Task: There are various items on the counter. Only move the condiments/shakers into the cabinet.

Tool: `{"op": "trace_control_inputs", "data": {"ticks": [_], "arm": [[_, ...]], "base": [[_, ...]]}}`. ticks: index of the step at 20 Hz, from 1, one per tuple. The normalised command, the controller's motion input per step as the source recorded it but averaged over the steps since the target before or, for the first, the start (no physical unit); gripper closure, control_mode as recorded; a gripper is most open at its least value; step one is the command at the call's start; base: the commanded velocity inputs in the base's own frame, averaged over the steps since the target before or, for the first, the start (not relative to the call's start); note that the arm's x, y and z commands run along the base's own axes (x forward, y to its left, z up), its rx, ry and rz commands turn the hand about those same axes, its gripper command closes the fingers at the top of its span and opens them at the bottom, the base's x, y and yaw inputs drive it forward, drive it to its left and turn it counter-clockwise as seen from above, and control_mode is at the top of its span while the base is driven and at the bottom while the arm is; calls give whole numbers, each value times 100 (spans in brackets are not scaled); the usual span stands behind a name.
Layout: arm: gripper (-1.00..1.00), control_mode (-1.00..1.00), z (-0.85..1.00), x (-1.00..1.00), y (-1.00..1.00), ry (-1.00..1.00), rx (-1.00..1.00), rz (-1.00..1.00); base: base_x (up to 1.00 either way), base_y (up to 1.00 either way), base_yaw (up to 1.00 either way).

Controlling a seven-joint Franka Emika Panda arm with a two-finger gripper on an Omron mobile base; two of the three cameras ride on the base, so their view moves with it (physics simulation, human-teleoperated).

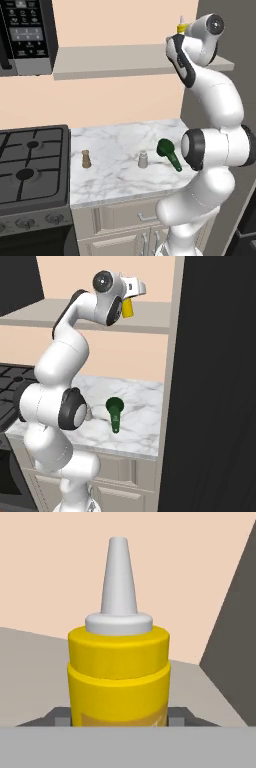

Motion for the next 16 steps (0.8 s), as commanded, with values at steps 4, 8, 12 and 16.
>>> {"op": "trace_control_inputs", "data": {"ticks": [4,8,12,16], "arm": [[100,-100,-18,69,0,6,0,7],[100,-100,-31,28,0,10,0,2],[100,-100,-54,0,-3,8,0,0],[-100,-100,-58,0,0,6,0,0]], "base": [[0,0,0],[0,0,0],[0,0,0],[0,0,0]]}}
